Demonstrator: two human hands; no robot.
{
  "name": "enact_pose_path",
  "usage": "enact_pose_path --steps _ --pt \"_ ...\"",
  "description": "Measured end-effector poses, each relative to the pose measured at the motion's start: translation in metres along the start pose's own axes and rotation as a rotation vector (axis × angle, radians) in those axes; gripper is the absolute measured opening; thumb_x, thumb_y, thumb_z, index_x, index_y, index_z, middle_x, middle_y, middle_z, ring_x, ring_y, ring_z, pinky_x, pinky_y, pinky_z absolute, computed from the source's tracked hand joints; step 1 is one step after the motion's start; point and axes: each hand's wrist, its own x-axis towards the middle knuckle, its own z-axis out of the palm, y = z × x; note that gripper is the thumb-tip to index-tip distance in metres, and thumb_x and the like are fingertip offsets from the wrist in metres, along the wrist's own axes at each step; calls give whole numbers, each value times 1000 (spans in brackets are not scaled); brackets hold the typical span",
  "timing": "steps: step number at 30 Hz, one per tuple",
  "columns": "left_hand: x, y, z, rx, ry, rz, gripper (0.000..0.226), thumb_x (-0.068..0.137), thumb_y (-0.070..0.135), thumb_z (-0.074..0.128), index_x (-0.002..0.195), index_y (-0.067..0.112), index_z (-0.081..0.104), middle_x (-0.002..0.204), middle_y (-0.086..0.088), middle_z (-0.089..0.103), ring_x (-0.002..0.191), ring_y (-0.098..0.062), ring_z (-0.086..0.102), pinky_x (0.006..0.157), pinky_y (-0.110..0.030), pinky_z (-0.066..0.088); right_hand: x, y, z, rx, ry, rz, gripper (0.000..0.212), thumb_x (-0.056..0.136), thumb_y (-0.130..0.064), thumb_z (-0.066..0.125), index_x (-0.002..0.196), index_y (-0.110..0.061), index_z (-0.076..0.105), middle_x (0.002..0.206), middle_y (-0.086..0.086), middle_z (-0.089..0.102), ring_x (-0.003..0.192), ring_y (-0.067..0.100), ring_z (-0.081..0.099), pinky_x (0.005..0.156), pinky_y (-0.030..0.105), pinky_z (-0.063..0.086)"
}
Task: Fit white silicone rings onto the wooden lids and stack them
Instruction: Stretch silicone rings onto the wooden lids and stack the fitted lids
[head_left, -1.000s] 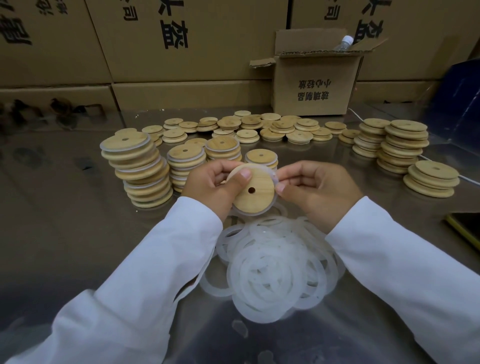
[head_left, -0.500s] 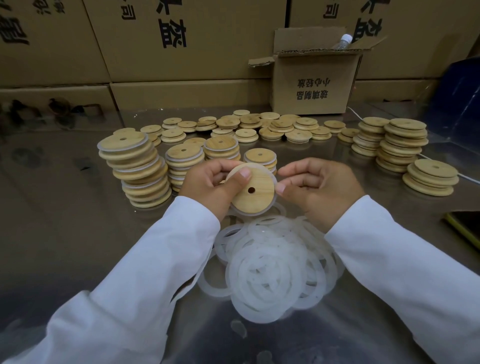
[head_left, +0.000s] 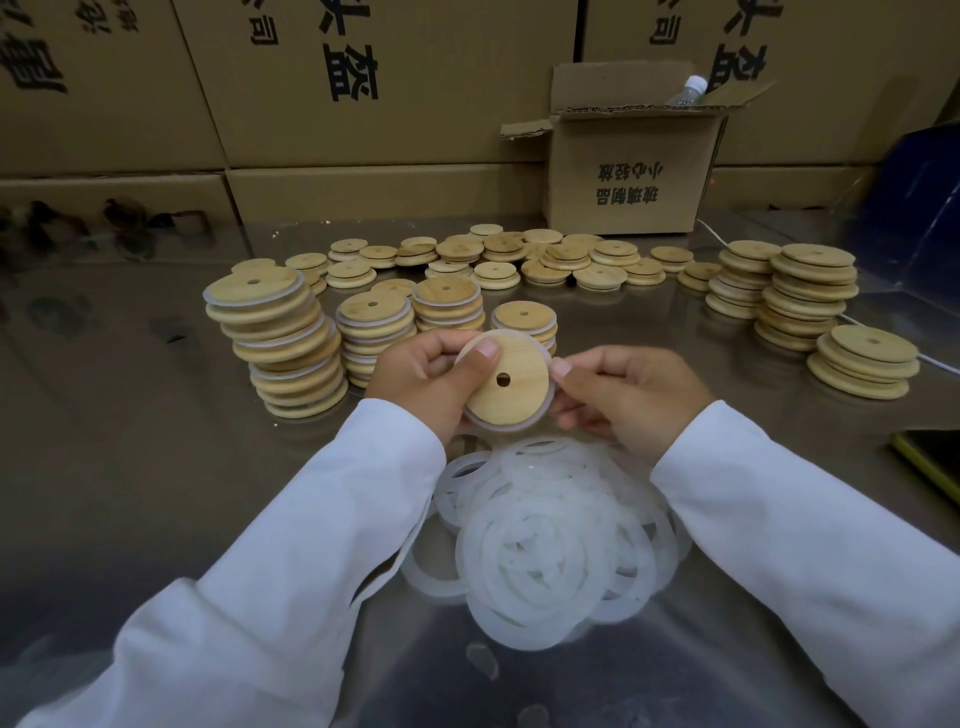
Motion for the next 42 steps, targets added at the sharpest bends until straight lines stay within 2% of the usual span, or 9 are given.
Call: enact_pose_path --steps 4,7,12,17,24,28,32,37,42 --pt "-2 2 1 39 10 40 3 85 14 62 85 15 65 84 -10 70 82 -29 66 74 -43 56 1 -1 -2 60 -26 22 9 84 -16 63 77 -14 68 62 0 68 50 7 58 54 14 50" --pt "-3 2 3 65 51 63 3 83 14 64 83 16 64 86 -11 69 84 -30 65 78 -47 55 2 -1 -2 18 53 -44 4 83 -15 65 78 -15 66 65 0 70 55 11 62 63 21 52" --pt "-5 1 6 115 81 105 8 81 13 67 81 19 63 83 -7 68 77 -23 66 81 -50 54 0 3 0 -96 117 -189 12 77 -13 72 68 -21 68 61 -6 67 57 2 61 58 10 49" --pt "-4 0 7 111 46 116 11 81 11 67 77 20 62 79 -2 68 74 -20 65 81 -51 54 1 5 0 4 101 -203 20 70 -2 76 72 -20 65 52 -11 62 50 -1 57 52 9 45" --pt "-2 0 2 42 28 76 8 83 12 64 80 19 65 82 -10 69 84 -33 64 81 -59 51 -1 3 1 -36 108 -332 26 71 -2 75 73 -25 64 56 -11 62 56 -1 55 58 10 46" --pt "-2 -1 2 83 -13 138 14 83 10 64 84 24 65 84 -2 70 77 -18 66 77 -49 55 0 3 0 -3 72 -262 25 74 -6 74 87 -24 63 57 -9 61 54 -1 55 57 10 46" --pt "-4 -1 2 118 -47 237 21 85 9 61 91 28 66 96 -2 68 86 -16 65 79 -39 55 0 4 2 -50 100 -345 21 73 -7 74 78 -27 68 70 -3 65 65 7 58 65 14 50" --pt "-4 -1 0 130 -48 293 21 85 9 61 87 29 68 85 10 67 77 -4 65 72 -31 55 -2 6 3 -112 144 -403 20 72 -11 76 79 -29 71 79 1 71 76 19 65 76 29 54" --pt "-4 -1 1 109 -83 330 22 85 3 59 86 24 67 76 15 69 71 0 65 62 -15 50 -1 5 4 -33 70 -355 24 73 -7 74 84 -27 68 83 2 70 71 12 66 67 18 53"
